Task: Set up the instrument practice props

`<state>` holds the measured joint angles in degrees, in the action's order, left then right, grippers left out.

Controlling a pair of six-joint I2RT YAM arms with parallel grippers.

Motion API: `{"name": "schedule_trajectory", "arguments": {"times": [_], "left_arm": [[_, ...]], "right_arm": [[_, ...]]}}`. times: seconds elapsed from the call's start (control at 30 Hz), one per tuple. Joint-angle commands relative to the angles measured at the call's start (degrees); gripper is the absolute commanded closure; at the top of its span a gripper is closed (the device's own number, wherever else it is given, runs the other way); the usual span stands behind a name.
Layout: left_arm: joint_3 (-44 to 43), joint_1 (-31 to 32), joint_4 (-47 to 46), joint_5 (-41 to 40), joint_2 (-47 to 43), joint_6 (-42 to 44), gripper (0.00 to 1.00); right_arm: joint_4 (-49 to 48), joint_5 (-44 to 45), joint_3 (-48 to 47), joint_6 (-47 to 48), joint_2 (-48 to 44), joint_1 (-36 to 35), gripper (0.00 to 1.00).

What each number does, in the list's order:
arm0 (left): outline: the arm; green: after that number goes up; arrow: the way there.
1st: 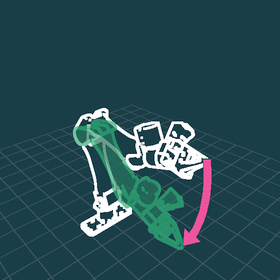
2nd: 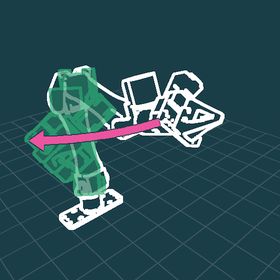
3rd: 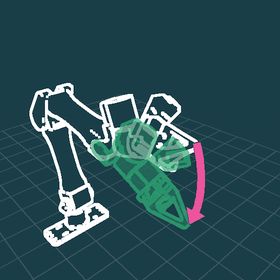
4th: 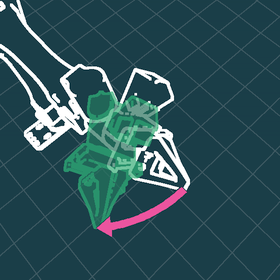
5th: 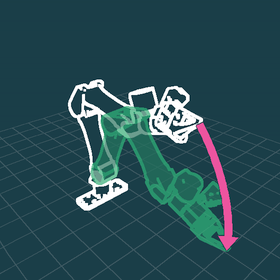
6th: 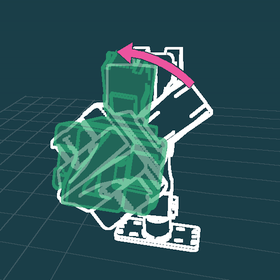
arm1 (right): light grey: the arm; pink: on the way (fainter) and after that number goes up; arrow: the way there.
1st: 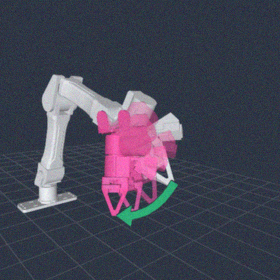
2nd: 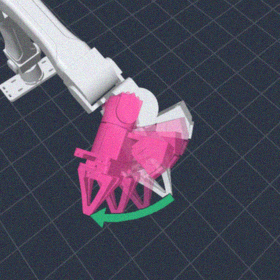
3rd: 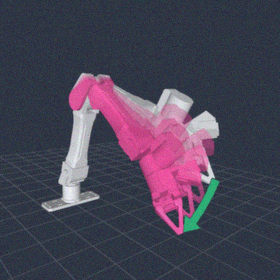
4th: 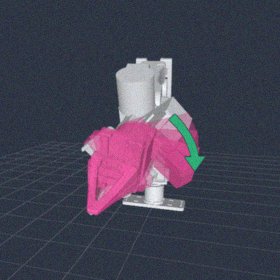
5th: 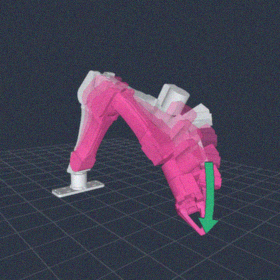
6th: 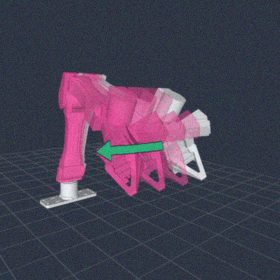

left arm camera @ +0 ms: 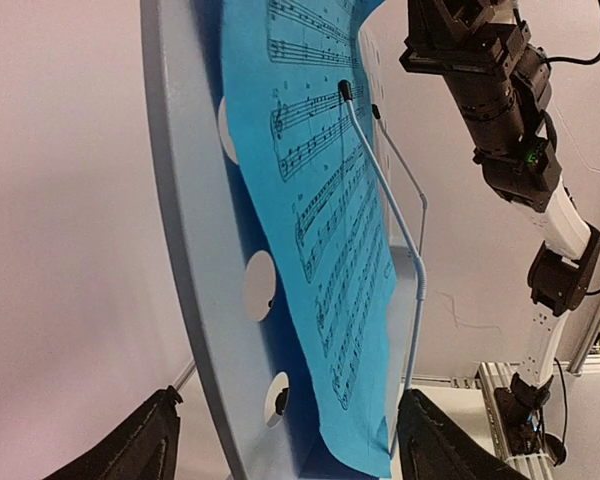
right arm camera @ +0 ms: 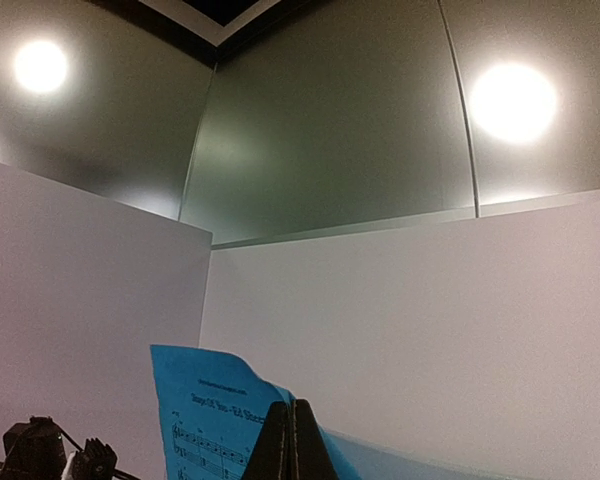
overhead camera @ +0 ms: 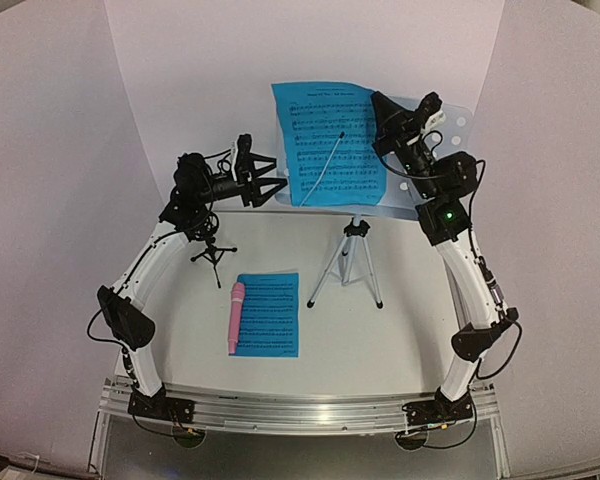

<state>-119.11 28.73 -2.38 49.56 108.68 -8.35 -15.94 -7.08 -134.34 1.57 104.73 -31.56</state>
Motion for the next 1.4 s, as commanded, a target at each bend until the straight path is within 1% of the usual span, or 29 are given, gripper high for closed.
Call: {"name": "schedule_trajectory", "arguments": {"times": [0.0, 0.07, 0.17, 0.27, 0.43, 0.53, 0.67, 0.7, 0.8, 0.87, 0.97, 1.17, 1.37], "left_arm": [[-0.5, 0.2, -2.2, 1.2, -0.7, 0.5, 0.29], [-0.5, 0.5, -1.9, 1.2, -0.6, 1.5, 0.28], [-0.5, 1.3, -1.5, -0.8, -0.2, 2.8, 0.23], [-0.4, 1.7, -3.8, -3.0, 0.5, 1.6, 0.22], [-0.4, 2.0, -7.3, -3.2, 0.8, -1.4, 0.24], [-2.0, 2.0, -7.9, -3.8, 0.2, -0.1, 0.23], [-5.4, 1.5, -9.3, -4.1, -0.5, 2.0, 0.22], [-6.7, 1.5, -9.1, -3.8, -0.4, 2.7, 0.23], [-8.3, 1.5, -4.5, -2.6, -0.5, 3.5, 0.26], [-5.6, 1.5, -2.6, -2.4, -1.6, 4.3, 0.26], [-2.1, 1.5, -1.7, -3.3, -2.8, 5.4, 0.27], [-1.9, 1.5, -0.6, -3.2, -3.0, 5.8, 0.28], [-1.7, 1.5, 0.8, -3.5, -3.2, 6.1, 0.28]], "right_arm": [[-3.3, 1.1, -0.2, -1.1, -0.4, -0.9, 1.00], [-3.9, 1.2, 0.2, -0.8, -0.4, -1.2, 1.00], [-4.2, 1.3, 0.6, -0.4, -0.6, -1.6, 1.00], [-4.7, 1.3, 2.4, -0.2, -1.7, -1.7, 1.00], [-6.0, 3.4, 8.1, 0.3, -5.3, -1.8, 1.00], [-6.2, 3.9, 10.2, 0.8, -7.0, -1.8, 1.00], [-6.0, 3.8, 10.7, 0.9, -7.6, -1.8, 1.00], [-6.0, 3.7, 10.9, 0.9, -7.7, -1.8, 1.00], [-6.0, 3.5, 10.8, 0.6, -7.4, -1.8, 1.00], [-5.9, 3.0, 9.9, 0.3, -6.8, -1.8, 1.00], [-5.7, 2.3, 8.7, -0.6, -6.0, -1.8, 1.00], [-5.9, 2.1, 8.6, -1.1, -5.6, -1.8, 1.00], [-6.9, 3.0, 12.8, -1.1, -7.8, -1.8, 1.00]]}}
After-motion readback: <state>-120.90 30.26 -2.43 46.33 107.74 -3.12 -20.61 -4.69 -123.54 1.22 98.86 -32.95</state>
